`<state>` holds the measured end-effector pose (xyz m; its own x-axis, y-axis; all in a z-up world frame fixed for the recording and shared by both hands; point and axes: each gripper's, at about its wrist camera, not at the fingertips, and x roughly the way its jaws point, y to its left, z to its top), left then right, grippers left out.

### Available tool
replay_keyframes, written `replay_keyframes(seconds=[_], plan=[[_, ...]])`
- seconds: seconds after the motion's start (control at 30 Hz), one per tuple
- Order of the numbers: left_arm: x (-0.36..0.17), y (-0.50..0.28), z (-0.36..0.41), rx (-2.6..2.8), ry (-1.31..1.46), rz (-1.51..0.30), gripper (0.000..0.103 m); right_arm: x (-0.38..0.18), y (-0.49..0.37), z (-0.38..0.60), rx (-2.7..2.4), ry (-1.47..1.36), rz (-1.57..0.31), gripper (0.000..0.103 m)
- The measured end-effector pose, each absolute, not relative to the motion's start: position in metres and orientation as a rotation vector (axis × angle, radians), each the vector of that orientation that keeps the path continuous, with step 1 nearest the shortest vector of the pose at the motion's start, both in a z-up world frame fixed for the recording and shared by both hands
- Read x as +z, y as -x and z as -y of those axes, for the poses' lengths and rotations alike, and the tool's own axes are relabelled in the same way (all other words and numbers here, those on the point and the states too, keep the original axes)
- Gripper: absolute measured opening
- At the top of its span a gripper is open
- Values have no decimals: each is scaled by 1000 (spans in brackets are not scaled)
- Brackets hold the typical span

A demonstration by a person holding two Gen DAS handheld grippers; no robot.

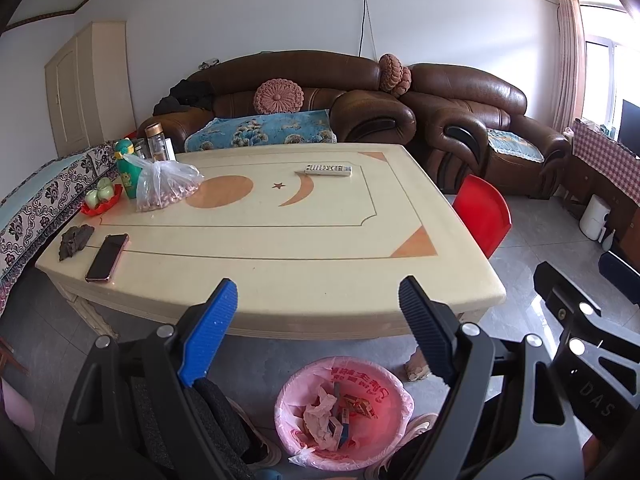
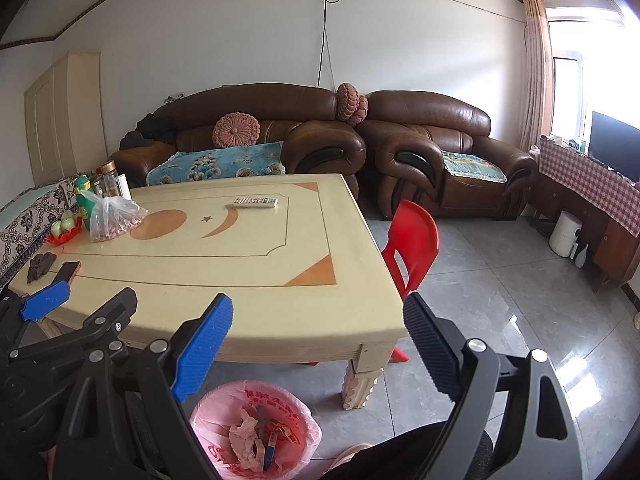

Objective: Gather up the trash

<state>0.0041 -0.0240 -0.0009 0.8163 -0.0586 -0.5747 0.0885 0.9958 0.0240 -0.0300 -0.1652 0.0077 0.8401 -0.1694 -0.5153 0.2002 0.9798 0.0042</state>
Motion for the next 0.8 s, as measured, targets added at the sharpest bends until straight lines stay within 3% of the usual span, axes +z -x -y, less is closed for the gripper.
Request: replay_keyframes(seconds=[0.43,0.8], plan=[[-4,-5,20,-80,-53,-617,82,5,30,166,-197,-48,-541,85],[-7,-5,16,-77,-50,-603,91,2,27,169,-199,-49,-548,85]])
